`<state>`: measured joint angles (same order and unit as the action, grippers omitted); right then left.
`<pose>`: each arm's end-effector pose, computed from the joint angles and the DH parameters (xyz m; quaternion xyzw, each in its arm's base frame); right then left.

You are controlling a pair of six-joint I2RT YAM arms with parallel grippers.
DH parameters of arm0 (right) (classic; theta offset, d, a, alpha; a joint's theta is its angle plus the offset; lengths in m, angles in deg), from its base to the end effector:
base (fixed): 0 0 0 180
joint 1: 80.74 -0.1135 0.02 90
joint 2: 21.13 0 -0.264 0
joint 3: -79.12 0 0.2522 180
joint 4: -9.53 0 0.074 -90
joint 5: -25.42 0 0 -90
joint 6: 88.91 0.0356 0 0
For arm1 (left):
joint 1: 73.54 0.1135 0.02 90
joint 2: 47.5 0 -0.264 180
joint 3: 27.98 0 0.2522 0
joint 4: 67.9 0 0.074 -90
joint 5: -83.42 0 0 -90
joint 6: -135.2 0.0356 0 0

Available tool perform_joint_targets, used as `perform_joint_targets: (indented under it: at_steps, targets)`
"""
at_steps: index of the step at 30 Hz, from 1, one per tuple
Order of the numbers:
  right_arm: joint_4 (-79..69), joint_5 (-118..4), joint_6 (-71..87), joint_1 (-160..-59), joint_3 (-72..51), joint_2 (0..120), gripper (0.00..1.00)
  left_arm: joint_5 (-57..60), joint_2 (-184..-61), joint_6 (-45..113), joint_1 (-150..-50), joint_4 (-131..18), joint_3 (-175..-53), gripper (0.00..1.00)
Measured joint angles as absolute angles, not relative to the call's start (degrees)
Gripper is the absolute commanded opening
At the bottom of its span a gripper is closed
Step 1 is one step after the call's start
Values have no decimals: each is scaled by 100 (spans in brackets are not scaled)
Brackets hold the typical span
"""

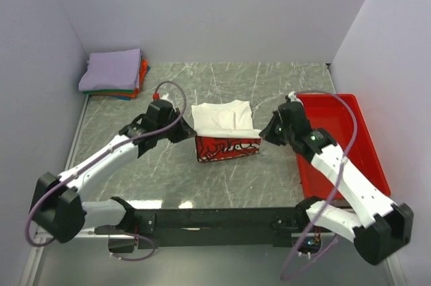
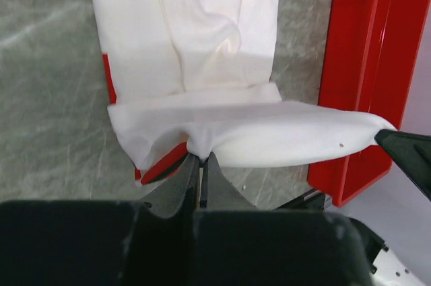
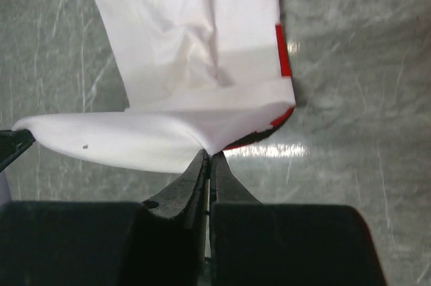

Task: Fold and stack the t-shirts
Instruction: Fold the tshirt

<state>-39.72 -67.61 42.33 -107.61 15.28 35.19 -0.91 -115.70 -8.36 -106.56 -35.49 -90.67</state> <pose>0.1841 0.0911 0.2933 0.1248 0.9037 0.2089 0.3522 0.2155 -0.1443 0.2672 -0.1386 0.8869 -0.3330 0.2887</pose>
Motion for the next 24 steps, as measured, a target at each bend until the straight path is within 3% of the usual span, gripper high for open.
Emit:
perform_joint_targets:
  at_steps: [13, 24]
  targets:
    - [-3211, -5644, 3680, -9467, -271, 6520, 0, 111, -14058, -624, -9880, -3732, -11117, 0]
    - [-3087, -4960, 3656, -9190, -2588, 8939, 0, 137, -15507, -640, -9357, -3706, -12415, 0]
